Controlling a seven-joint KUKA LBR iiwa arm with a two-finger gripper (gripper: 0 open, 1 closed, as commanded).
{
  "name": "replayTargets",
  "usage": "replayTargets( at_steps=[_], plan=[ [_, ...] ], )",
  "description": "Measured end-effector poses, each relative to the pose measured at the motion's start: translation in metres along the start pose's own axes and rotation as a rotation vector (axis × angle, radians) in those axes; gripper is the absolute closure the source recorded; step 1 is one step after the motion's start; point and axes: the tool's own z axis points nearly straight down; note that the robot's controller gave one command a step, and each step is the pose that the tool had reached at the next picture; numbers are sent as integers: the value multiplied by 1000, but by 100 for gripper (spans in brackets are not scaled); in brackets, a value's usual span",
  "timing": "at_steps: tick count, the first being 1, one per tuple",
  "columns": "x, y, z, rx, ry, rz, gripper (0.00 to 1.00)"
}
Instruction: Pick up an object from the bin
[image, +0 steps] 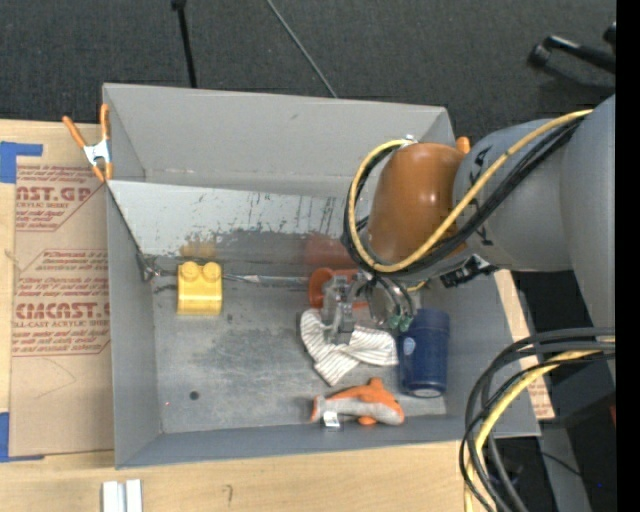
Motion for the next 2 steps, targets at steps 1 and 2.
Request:
replayTargets(
  at_steps=[1, 2],
  plan=[
    [13, 15, -28, -1, -3, 11, 100],
    [18, 13, -54, 0, 8, -1, 100]
  ],
)
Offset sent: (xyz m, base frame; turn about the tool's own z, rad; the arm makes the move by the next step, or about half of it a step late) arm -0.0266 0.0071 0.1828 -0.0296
